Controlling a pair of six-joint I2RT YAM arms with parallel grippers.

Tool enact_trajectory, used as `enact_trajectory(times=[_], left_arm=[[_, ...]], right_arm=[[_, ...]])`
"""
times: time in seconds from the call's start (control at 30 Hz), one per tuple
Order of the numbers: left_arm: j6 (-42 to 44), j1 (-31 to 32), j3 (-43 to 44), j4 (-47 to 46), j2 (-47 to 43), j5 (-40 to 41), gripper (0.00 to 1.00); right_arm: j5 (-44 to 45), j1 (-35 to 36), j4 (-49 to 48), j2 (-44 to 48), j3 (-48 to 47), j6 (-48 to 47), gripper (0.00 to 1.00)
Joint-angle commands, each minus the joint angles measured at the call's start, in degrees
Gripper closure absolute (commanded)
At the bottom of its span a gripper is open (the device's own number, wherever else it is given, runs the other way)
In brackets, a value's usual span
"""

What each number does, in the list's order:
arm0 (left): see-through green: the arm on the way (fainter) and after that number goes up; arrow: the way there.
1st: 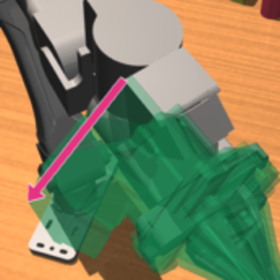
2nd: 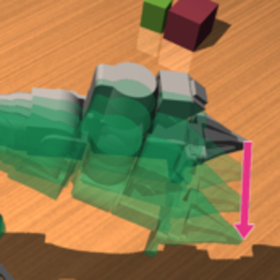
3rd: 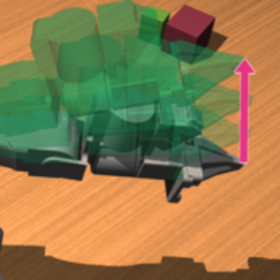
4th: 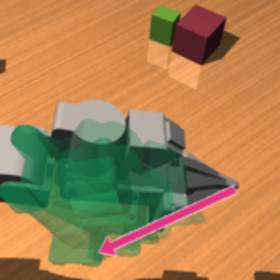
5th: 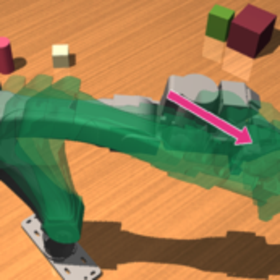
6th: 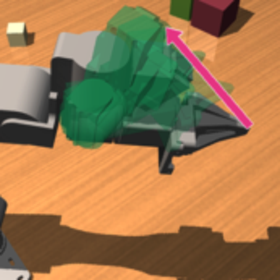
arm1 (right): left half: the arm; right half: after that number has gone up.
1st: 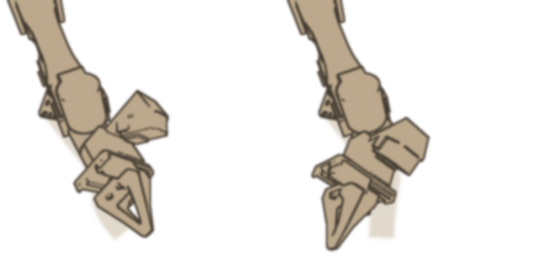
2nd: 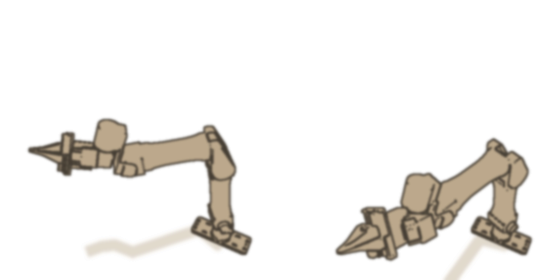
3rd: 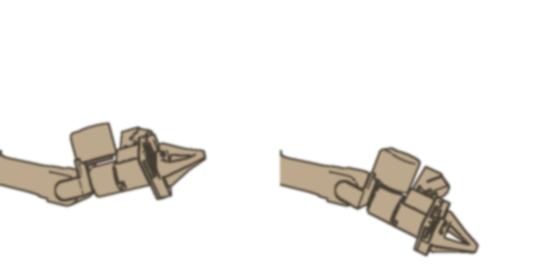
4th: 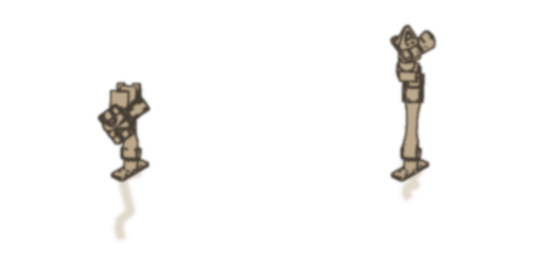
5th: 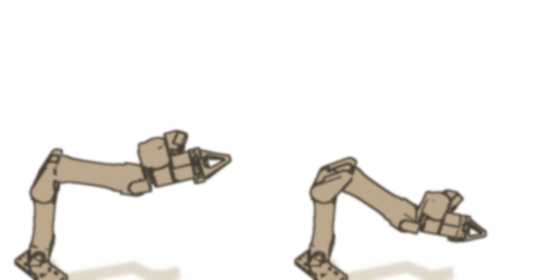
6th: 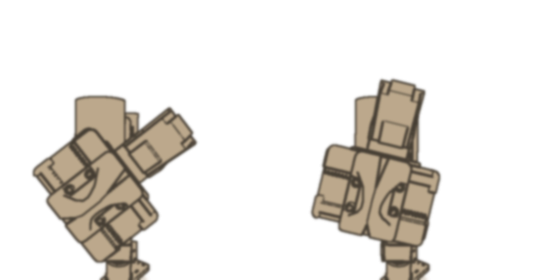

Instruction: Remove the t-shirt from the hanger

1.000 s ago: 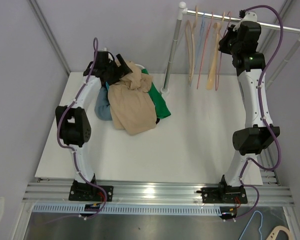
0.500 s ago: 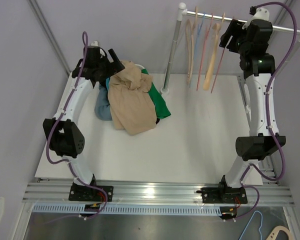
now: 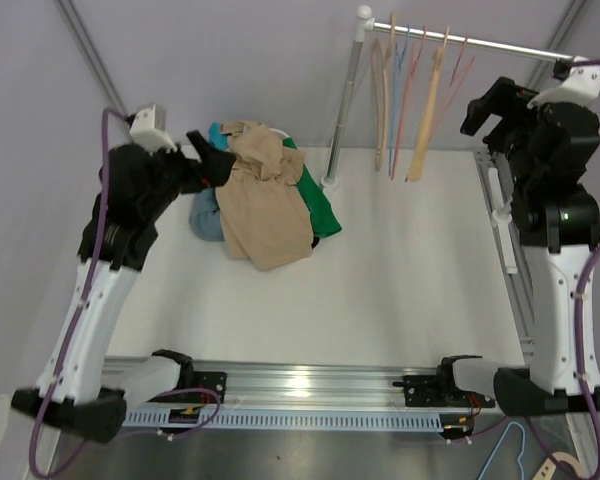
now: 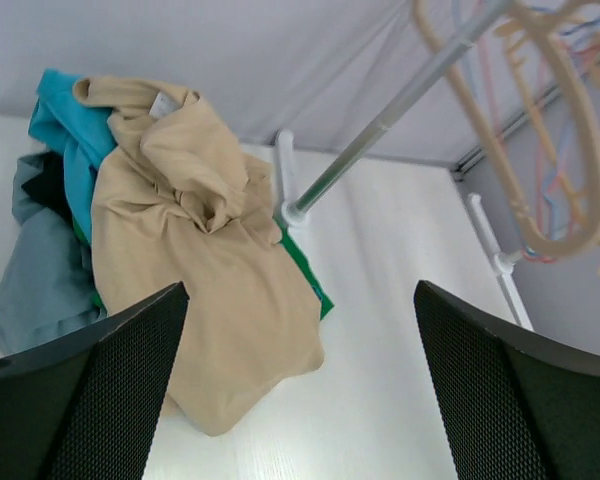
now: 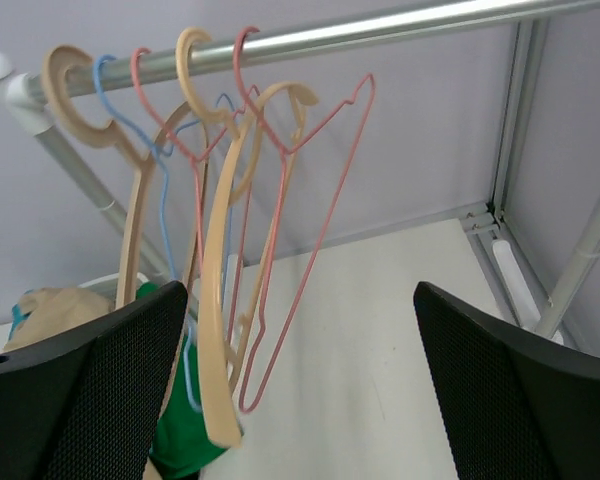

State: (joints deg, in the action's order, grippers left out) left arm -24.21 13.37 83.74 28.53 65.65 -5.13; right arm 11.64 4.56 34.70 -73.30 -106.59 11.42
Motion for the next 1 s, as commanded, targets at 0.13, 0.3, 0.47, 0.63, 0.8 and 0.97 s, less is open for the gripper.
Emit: enact_trajectory(times=[0.13,0.3,0.47,0.63,0.8,0.97], left_arm=[[0.3,1.75,-20.28,-6.21,-17.03,-2.34,0.0],[0.3,3.59,-30.2,-4.9,-26.35,-4.36,0.01],[1.09,3.69,-36.37,-4.01,-32.24,-3.93,0.0],[1.35,3.77,-39.62,-4.63,-35.06,-3.66,0.0],[1.09,3.77,-38.75,-4.71,-33.83,-4.36,0.0],[1.0,3.77,-39.01,-4.8,-33.31,-4.72,0.0]], right_arm=[[-2.22,2.03,0.11,15.0,15.42,6.94,0.0],[-10.14,2.47,-4.1,25.55,34.81,11.24,0.01],[-16.21,2.83,-6.31,34.43,46.28,11.96,0.0],[-15.51,2.91,-5.7,38.14,50.33,10.99,0.01],[-16.65,2.91,-5.26,38.05,51.3,9.94,0.01],[-17.69,2.91,-5.07,36.91,51.74,9.59,0.01]])
